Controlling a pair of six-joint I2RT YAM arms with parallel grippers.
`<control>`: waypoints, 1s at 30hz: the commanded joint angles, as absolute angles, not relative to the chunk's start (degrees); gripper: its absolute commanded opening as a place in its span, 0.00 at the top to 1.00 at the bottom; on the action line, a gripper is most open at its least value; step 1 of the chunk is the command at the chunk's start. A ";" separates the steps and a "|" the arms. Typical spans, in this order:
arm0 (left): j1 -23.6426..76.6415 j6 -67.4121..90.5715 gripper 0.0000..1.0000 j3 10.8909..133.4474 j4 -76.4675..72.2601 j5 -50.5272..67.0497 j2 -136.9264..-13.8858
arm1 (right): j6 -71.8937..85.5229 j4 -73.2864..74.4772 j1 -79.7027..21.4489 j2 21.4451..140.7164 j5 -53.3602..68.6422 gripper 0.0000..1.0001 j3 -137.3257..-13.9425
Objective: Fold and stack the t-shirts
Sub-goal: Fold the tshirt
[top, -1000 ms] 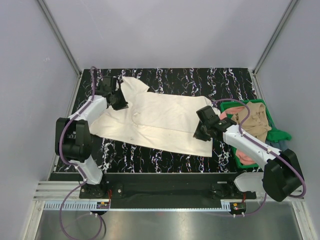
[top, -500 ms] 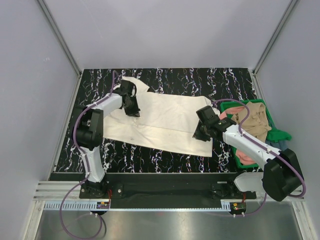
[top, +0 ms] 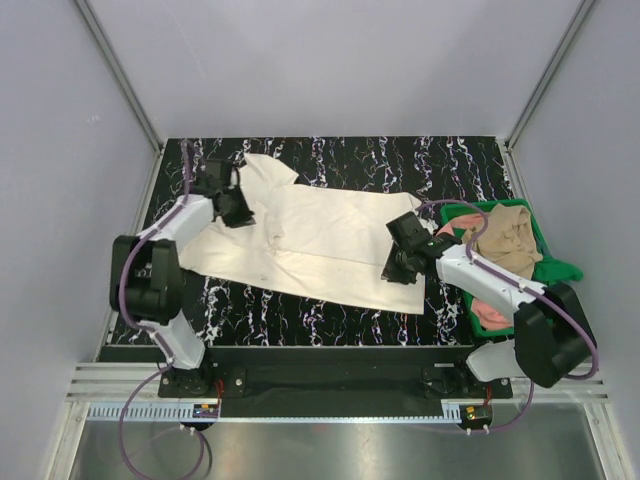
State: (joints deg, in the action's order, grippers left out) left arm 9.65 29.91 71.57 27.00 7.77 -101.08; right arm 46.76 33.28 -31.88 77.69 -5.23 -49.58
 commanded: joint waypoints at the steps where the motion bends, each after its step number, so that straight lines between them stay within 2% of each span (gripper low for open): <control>1: 2.92 29.01 0.85 66.12 30.93 0.01 -91.35 | 46.84 30.07 -32.26 81.02 -1.94 0.74 -49.40; 5: -4.99 28.04 0.85 60.91 32.43 -7.80 -87.54 | 47.64 27.25 -32.34 83.05 -0.71 0.75 -47.99; 7: -5.71 28.12 0.88 61.61 34.53 -12.54 -88.41 | 47.55 26.89 -32.26 84.63 -0.26 0.75 -47.99; 12: -5.80 31.55 0.93 63.97 37.52 -22.31 -97.37 | 47.37 29.88 -32.26 86.92 -2.55 0.76 -47.12; 21: -6.50 25.75 0.93 74.80 40.25 -30.31 -111.88 | 47.20 35.06 -32.26 84.81 -9.22 0.76 -43.77; 27: -6.42 26.02 0.89 74.44 39.99 -30.49 -109.61 | 47.11 37.79 -32.26 82.36 -11.16 0.75 -43.59; 30: -6.59 26.71 0.87 73.31 41.13 -36.71 -106.80 | 47.20 39.37 -32.26 79.99 -12.30 0.75 -43.33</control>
State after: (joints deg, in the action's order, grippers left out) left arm -5.91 26.79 73.69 40.60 -28.25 -110.61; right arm 47.31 35.51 -31.94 83.31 -8.34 -43.77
